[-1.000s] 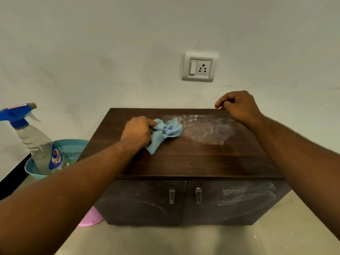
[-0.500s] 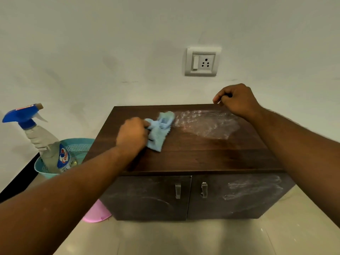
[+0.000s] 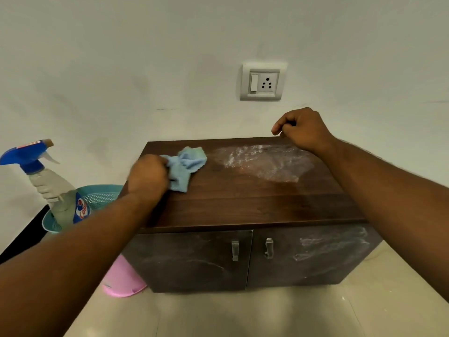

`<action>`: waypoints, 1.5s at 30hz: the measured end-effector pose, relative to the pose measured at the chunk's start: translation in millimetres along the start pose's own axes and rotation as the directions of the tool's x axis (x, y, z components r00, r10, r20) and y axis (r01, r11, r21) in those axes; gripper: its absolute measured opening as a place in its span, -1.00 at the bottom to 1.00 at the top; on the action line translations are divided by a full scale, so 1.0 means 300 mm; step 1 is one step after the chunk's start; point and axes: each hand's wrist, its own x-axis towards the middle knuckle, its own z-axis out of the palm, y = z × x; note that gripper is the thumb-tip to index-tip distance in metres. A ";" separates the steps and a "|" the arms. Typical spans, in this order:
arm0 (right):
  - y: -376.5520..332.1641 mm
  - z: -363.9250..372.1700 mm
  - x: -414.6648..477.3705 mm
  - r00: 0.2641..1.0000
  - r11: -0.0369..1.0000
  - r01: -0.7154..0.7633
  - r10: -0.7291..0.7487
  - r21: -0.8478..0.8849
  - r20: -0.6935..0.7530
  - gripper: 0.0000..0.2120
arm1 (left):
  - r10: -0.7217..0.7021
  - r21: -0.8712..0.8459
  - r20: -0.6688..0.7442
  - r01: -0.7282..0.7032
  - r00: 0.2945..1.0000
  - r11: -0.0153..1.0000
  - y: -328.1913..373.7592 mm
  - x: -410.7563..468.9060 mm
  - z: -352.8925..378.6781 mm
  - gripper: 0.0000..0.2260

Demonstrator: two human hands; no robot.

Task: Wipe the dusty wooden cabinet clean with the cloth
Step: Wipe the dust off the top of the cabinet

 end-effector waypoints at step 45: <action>0.000 -0.017 -0.007 0.982 0.994 0.089 -0.078 -0.062 0.171 -0.69 | 0.657 -0.206 0.148 -0.626 0.740 0.752 0.195 -0.036 0.108 -0.68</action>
